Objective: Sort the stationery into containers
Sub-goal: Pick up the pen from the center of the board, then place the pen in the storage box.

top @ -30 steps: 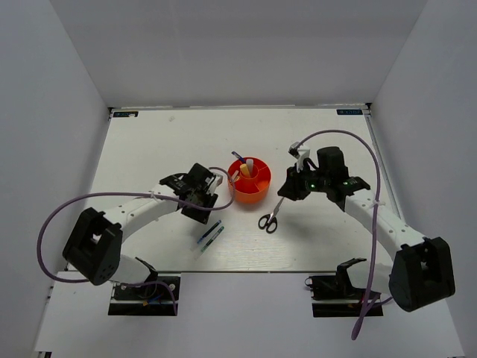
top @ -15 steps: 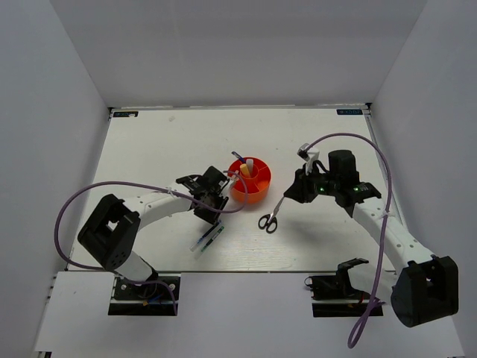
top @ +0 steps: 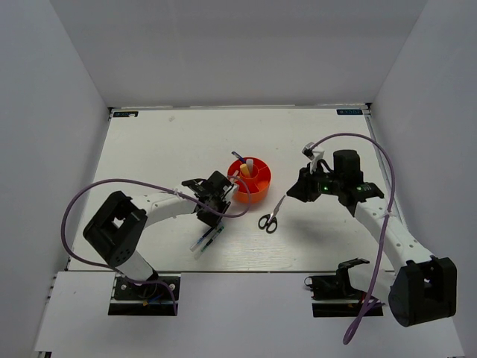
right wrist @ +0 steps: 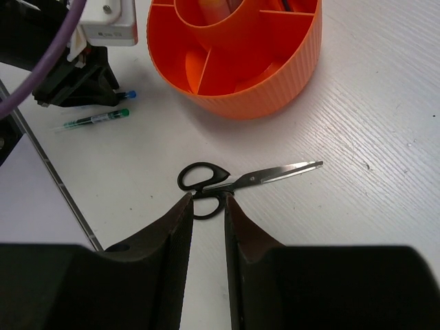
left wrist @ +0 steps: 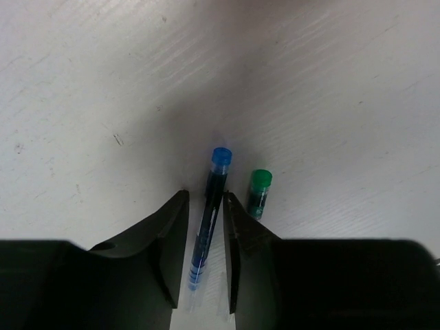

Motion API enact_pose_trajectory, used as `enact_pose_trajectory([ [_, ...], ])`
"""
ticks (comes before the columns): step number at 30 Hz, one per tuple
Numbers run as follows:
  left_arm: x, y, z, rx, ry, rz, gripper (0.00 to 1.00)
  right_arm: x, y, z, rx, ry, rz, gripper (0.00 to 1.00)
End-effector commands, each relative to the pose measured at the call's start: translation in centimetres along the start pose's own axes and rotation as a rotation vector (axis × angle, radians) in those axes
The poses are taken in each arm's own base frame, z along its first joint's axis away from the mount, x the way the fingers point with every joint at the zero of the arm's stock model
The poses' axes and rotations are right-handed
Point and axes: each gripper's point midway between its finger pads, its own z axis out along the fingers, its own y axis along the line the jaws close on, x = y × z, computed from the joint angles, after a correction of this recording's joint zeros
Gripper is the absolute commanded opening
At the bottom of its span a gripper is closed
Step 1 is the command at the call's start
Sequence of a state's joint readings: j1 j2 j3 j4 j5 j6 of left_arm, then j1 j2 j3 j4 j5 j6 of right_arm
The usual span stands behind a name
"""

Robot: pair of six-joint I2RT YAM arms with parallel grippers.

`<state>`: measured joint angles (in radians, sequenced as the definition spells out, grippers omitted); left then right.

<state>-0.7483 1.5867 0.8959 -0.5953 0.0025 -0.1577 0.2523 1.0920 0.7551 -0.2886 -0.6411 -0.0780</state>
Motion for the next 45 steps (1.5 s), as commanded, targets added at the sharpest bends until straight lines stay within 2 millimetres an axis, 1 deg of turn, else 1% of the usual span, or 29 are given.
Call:
enact_pose_trajectory([
  [1,0.0,0.2,0.4,-0.019,-0.005,0.001,0.36,-0.3,0.3,-0.1,-0.028,-0.019,0.015,0.28],
  [4,0.4,0.4,0.8,-0.032,0.013,0.002,0.35,-0.5,0.3,-0.2,-0.032,-0.026,0.02,0.3],
  [6,0.4,0.5,1.1,-0.038,0.015,0.002,0.31,-0.5,0.3,-0.3,-0.036,-0.028,0.026,0.3],
  [9,1.0,0.5,1.4,-0.045,0.032,0.002,0.17,-0.5,0.1,-0.4,-0.034,-0.032,0.036,0.3],
  [11,1.2,0.6,1.5,-0.054,0.041,0.001,0.02,-0.6,0.1,-0.5,-0.037,-0.038,0.038,0.3],
  [13,0.9,0.3,1.0,-0.054,0.03,0.004,0.0,-0.6,0.0,-0.7,-0.037,-0.042,0.043,0.3],
  [14,0.1,0.2,0.3,-0.058,0.003,0.001,0.0,-0.6,-0.1,-0.7,-0.036,-0.042,0.044,0.33],
  [15,-0.3,0.1,-0.1,-0.06,-0.01,0.003,0.0,-0.6,-0.1,-0.7,-0.038,-0.041,0.046,0.38],
  [16,-1.7,-0.3,-1.7,-0.047,-0.072,0.005,0.0,-0.6,-0.1,-0.8,-0.037,-0.042,0.048,0.49],
  [18,-4.1,-0.8,-3.6,-0.039,-0.15,0.008,0.0,-0.5,-0.1,-0.8,-0.044,-0.038,0.046,0.52],
  [19,-4.5,-1.3,-4.5,-0.032,-0.167,0.02,0.0,-0.6,-0.2,-0.8,-0.045,-0.04,0.048,0.52],
  [20,-6.3,-1.8,-6.5,-0.016,-0.241,0.026,0.0,-0.5,-0.3,-0.8,-0.042,-0.04,0.047,0.51],
  [21,-7.6,-2.3,-7.8,-0.009,-0.289,0.037,0.0,-0.5,-0.2,-0.8,-0.045,-0.039,0.045,0.47],
  [22,-8.4,-2.7,-9.0,-0.004,-0.331,0.045,0.0,-0.6,-0.2,-0.9,-0.049,-0.042,0.046,0.34],
  [23,-9.3,-3.0,-10.0,0.003,-0.365,0.048,0.0,-0.6,-0.2,-0.9,-0.049,-0.045,0.045,0.26],
  [24,-11.2,-3.6,-11.8,0.021,-0.438,0.049,0.0,-0.6,-0.2,-0.9,-0.049,-0.044,0.044,0.18],
  [25,-11.8,-4.1,-12.6,0.033,-0.471,0.061,0.0,-0.4,-0.2,-0.9,-0.048,-0.043,0.045,0.03],
  [27,-14.1,-5.0,-14.3,0.057,-0.582,0.068,0.0,-0.5,-0.2,-1.0,-0.048,-0.049,0.037,0.0],
  [28,-14.7,-5.1,-14.6,0.052,-0.608,0.08,0.0,-0.5,-0.2,-1.0,-0.049,-0.05,0.034,0.0],
  [29,-16.3,-5.9,-15.5,0.068,-0.689,0.091,0.0,-0.6,-0.3,-1.0,-0.043,-0.057,0.028,0.0],
  [31,-17.1,-6.1,-15.8,0.065,-0.73,0.103,0.0,-0.4,-0.3,-1.0,-0.046,-0.055,0.032,0.0],
  [33,-19.3,-6.8,-16.9,0.085,-0.834,0.107,0.0,-0.3,-0.4,-0.9,-0.049,-0.054,0.033,0.0],
  [34,-19.5,-6.9,-16.6,0.082,-0.847,0.122,0.0,-0.2,-0.5,-0.9,-0.049,-0.053,0.036,0.0],
  [35,-21.1,-7.3,-17.8,0.097,-0.934,0.117,0.0,-0.2,-0.4,-0.8,-0.052,-0.054,0.033,0.0],
  [37,-21.8,-7.4,-17.6,0.093,-0.961,0.126,0.0,0.0,-0.5,-0.8,-0.054,-0.05,0.036,0.0],
  [38,-22.8,-7.6,-18.2,0.096,-1.019,0.13,0.0,-0.1,-0.5,-0.8,-0.056,-0.052,0.032,0.0],
  [40,-23.1,-7.7,-17.8,0.097,-1.03,0.13,0.0,0.0,-0.5,-0.8,-0.059,-0.05,0.036,0.0],
  [42,-23.7,-7.8,-18.0,0.094,-1.059,0.134,0.0,0.0,-0.6,-0.8,-0.06,-0.053,0.034,0.0],
  [45,-23.9,-7.7,-17.2,0.086,-1.091,0.15,0.0,0.1,-0.5,-0.8,-0.07,-0.053,0.039,0.0],
])
